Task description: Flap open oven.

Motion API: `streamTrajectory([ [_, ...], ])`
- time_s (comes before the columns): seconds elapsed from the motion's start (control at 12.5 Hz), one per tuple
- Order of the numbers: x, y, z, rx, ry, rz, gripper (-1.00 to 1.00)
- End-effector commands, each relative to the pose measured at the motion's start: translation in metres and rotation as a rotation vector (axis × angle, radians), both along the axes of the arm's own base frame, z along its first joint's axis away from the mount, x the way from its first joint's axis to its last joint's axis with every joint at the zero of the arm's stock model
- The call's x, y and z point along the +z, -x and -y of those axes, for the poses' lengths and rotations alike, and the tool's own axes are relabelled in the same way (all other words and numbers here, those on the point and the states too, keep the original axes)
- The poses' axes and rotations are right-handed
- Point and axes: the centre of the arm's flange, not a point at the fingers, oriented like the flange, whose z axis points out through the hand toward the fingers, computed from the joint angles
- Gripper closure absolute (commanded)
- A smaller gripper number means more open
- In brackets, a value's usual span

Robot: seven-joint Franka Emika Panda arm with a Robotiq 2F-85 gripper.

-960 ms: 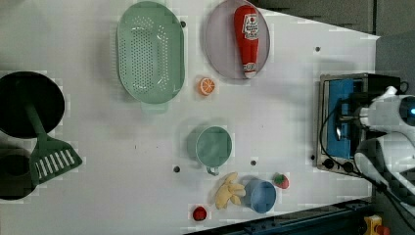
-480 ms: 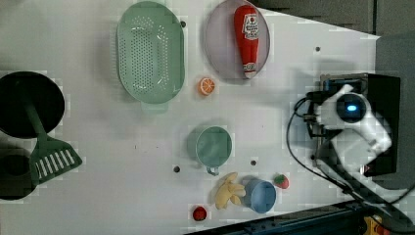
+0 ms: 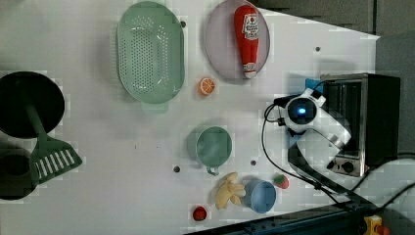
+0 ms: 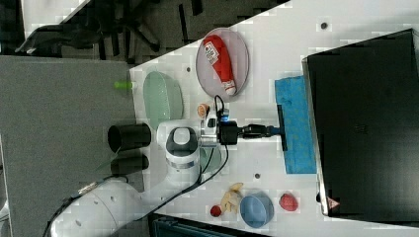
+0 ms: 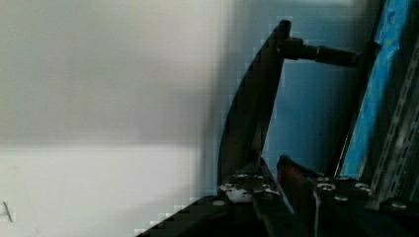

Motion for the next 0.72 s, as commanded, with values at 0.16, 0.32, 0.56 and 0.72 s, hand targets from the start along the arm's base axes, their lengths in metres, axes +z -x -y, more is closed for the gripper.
streamTrajectory([
  [0.16, -0.006, -0.008, -0.004, -0.05, 0.0, 0.076, 0.65],
  [0.32, -0.003, -0.012, -0.003, -0.057, -0.003, 0.091, 0.65],
  [0.56, 0.035, -0.036, -0.017, -0.119, -0.125, 0.218, 0.65],
  [0.72, 0.084, -0.049, -0.02, -0.334, -0.237, 0.319, 0.65],
])
